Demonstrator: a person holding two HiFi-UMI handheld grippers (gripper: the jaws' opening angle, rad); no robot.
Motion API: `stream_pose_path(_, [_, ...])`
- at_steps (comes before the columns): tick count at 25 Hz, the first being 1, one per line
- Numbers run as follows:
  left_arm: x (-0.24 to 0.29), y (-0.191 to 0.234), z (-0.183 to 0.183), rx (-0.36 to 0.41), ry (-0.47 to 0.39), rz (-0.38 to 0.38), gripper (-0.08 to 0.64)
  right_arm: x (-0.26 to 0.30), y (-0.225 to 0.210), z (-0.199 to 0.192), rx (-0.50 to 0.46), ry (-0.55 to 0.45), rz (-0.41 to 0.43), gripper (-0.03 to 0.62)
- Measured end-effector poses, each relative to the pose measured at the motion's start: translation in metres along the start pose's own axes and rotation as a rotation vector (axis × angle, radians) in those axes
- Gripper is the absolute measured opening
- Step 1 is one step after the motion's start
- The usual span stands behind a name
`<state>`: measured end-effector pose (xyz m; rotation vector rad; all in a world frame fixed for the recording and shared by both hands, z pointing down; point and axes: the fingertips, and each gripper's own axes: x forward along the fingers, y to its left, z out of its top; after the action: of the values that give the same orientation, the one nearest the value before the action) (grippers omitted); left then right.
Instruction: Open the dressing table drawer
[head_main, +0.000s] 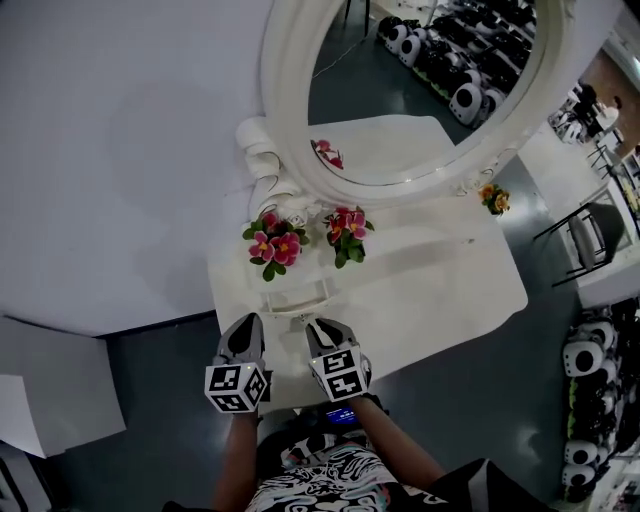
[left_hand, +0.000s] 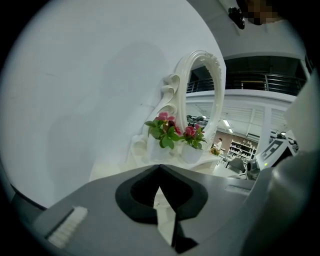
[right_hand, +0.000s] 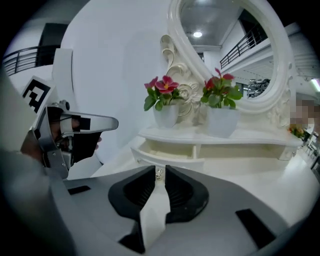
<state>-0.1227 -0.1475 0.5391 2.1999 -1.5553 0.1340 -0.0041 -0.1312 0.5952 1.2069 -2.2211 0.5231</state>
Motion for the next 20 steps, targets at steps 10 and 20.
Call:
stream_pose_path(10, [-0.018,-0.037,0.044,0.038,-0.095,-0.064,0.002,-0.068,-0.021,0.067,0.120,-0.260,-0.040,0.002])
stream_pose_path(20, [-0.025,-0.042,0.053,0.061,-0.115,-0.083,0.002,-0.079,-0.018,0.066,0.071,-0.245,-0.080,0.002])
